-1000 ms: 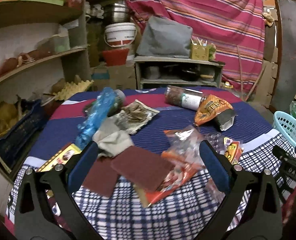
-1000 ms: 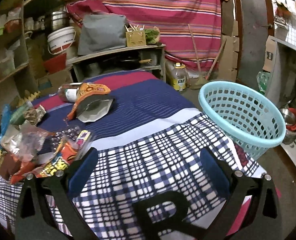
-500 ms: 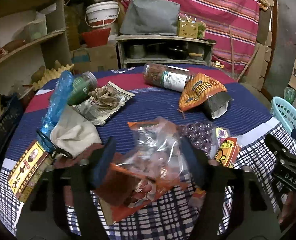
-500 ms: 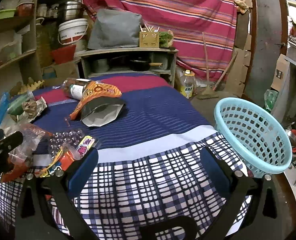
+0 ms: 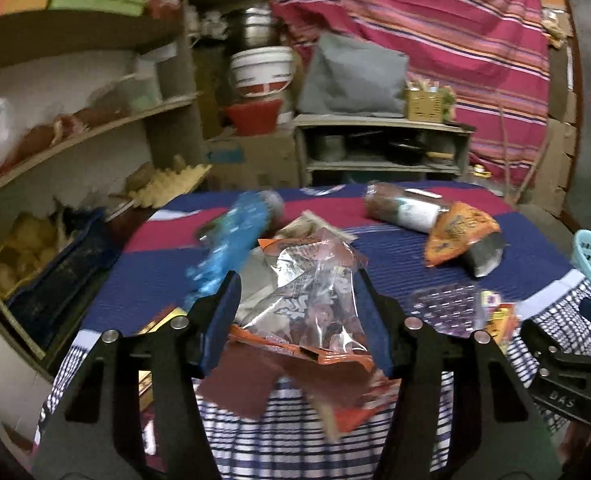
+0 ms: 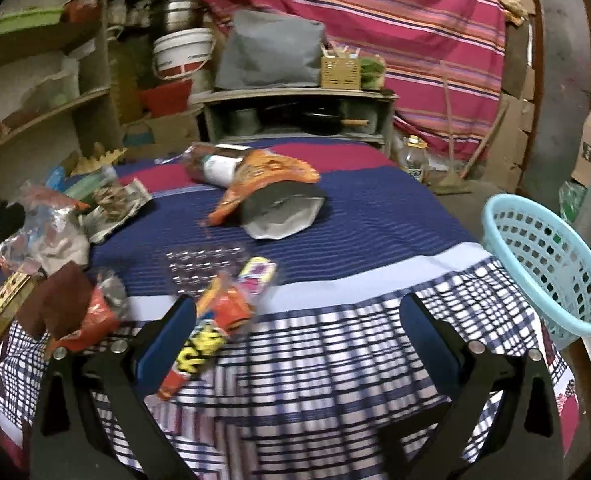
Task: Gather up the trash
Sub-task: 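Grasp the orange snack wrapper with the right gripper while the left gripper grasps a clear plastic bag, then carry the orange wrapper to the blue basket and release it with the right gripper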
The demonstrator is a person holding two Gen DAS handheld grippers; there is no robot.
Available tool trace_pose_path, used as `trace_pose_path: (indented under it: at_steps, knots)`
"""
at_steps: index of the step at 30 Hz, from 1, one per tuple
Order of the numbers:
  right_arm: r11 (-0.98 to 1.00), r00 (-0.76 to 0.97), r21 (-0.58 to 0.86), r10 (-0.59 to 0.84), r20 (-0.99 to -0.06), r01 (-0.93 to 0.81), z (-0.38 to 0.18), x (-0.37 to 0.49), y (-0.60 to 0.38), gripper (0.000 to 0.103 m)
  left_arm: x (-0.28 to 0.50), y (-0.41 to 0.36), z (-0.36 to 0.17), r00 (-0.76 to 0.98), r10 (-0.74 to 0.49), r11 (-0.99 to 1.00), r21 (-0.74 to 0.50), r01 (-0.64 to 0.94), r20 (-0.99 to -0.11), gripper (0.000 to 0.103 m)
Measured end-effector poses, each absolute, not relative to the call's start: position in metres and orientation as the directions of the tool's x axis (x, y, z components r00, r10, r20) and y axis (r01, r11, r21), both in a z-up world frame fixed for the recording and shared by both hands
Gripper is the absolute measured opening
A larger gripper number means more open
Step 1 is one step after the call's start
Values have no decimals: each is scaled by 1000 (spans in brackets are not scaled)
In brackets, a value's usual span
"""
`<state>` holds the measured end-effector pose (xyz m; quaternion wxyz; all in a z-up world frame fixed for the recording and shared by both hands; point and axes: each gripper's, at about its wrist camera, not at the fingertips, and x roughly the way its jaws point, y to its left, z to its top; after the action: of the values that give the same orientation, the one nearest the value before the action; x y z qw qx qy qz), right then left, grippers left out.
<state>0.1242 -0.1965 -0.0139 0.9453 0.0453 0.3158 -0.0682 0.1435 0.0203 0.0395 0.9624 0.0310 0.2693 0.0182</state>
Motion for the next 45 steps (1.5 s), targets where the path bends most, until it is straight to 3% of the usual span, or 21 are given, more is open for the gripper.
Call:
trace_pose_path:
  at_steps: [4,16,18,21,28,37,45]
  knots:
    - [986,778,67,-79,-624,153,-16,132,-190,99,148,38,35,841,103,994,78,-73,-531,57]
    - [992,688,19,-75,-722,127,-37,152,-163,97,146,32,30,838,105,992,112,-54,-535,57]
    - [994,682,25,-55,-729,106,-39,153,-160,87,146,30,29,836,105,992,114,-51,-539,57]
    - [996,680,47,-16,-733,74,-39,152,-157,62,145,30,28,833,104,993,106,-55,-543,57]
    - [992,696,120,56,-715,44,-37,148,-170,38,143,29,27,825,104,994,88,-66,-555,57]
    - [988,765,140,38,-643,69,-15,125,-213,32,137,19,31,834,90,995,80,-54,-544,57]
    - [982,797,137,-25,-603,133,12,107,-285,30,126,-36,48,864,1,996,79,44,-503,57]
